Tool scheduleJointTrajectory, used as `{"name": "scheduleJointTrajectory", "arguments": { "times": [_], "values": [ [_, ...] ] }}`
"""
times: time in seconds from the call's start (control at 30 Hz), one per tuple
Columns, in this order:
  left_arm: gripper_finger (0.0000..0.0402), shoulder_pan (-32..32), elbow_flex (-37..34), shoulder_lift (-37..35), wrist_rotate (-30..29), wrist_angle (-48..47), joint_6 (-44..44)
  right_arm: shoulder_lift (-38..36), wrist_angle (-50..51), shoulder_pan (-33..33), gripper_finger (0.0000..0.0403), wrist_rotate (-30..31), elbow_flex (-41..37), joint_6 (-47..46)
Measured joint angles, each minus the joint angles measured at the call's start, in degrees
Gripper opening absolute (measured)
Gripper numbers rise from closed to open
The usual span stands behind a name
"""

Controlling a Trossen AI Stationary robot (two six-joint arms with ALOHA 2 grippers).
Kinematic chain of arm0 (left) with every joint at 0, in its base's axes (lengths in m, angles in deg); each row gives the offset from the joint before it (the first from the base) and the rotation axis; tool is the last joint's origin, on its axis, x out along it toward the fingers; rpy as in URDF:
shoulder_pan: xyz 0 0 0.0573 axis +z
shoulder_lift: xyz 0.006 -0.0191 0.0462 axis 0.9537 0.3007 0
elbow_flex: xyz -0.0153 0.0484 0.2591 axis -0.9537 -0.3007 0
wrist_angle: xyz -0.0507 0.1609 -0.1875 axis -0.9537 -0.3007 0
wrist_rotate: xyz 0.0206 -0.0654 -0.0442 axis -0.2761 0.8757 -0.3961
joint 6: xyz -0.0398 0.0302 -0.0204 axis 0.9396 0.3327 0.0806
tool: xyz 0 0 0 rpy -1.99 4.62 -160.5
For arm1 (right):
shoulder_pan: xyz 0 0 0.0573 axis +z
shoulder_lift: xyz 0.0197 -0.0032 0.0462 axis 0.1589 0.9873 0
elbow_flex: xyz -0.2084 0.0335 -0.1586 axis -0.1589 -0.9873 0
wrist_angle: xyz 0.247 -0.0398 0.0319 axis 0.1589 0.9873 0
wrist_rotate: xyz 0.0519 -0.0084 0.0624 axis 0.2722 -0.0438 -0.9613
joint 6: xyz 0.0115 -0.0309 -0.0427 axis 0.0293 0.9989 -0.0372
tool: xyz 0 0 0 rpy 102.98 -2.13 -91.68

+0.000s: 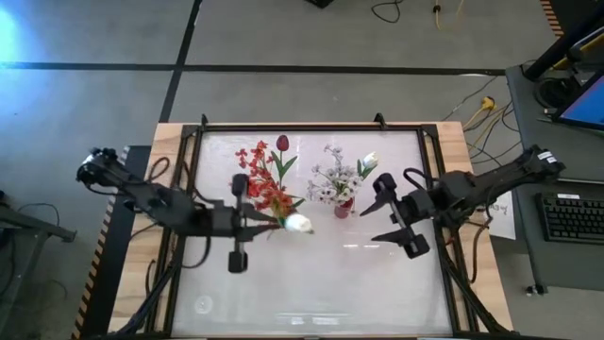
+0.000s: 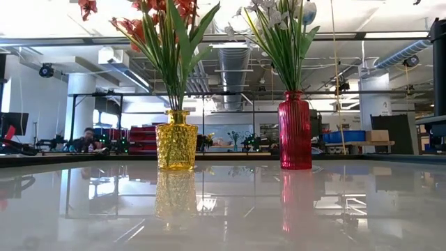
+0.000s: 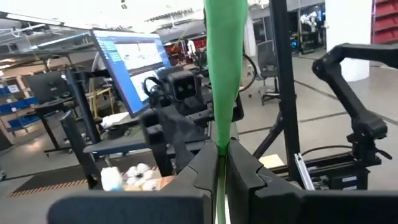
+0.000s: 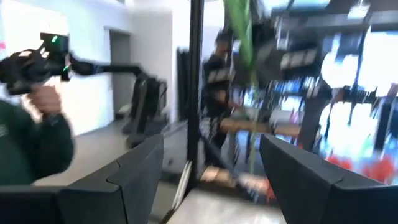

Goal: Sort flowers into vase by color
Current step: Put the white tulip into the red flower vase

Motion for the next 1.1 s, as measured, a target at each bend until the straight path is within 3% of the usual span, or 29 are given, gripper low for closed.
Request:
{"name": "scheduleJointTrajectory", "arguments": {
  "times": [0.17, 0.43, 0.87, 1.0, 1.1],
  "values": [
    [0.0, 0.0, 2.8, 4.9, -1.0, 0.2, 0.1, 4.6, -7.1, 0.3, 0.0258, 1.3, 1.7, 6.1],
    [0.0, 0.0, 4.8, 9.6, -10.0, -0.1, -1.6, 14.1, -6.9, 0.3, 0.0258, 8.6, 11.6, 11.9],
    [0.0, 0.4, 4.9, 10.5, -10.5, 0.2, -1.7, 26.1, 0.3, 0.2, 0.0311, 9.2, 27.3, 12.2],
    [0.0, 0.4, 4.9, 10.8, -10.5, 0.1, -1.6, 28.1, 0.4, -0.2, 0.0306, 11.9, 30.1, 12.4],
    [0.0, 0.4, 4.9, 10.8, -10.5, 0.6, -1.4, 29.3, 0.6, -0.6, 0.0278, 12.2, 31.1, 13.0]
  ]
}}
